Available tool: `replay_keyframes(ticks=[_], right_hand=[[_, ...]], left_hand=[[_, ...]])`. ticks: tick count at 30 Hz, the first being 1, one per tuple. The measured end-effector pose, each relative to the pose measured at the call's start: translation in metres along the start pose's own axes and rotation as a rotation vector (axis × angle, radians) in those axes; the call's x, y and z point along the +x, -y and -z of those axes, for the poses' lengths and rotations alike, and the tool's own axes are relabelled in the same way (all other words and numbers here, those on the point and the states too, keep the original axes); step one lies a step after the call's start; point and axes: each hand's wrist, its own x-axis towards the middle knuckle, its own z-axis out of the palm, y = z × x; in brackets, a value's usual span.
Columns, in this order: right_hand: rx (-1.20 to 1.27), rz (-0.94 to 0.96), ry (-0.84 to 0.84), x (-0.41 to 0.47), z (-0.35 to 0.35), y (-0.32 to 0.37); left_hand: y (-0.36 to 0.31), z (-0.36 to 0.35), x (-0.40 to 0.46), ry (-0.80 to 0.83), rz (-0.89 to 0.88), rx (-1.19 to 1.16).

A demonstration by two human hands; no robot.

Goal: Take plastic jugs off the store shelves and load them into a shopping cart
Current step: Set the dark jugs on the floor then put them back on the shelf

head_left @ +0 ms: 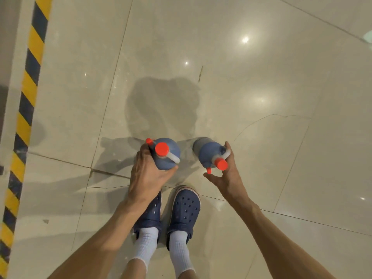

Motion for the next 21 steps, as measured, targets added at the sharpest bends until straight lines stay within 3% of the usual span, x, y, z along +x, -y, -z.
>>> replay_keyframes(ticks=[5,11,21], right_hand=[[0.071,0.039,-0.143,0.031,-0.024,-0.010],[0.037,0.009,-0.199,0.022,-0.026,0.009],[0.002,0.113,-0.160,-0.075,0.033,0.162]], left_hand=[[0.022,-0.007,0.007,-0.019,0.004,-0.006],[0.028,0.003,-0.002,-0.047,0.065,-0.052],[-0.055,0.146,-0.071,-0.193,0.152,-0.152]])
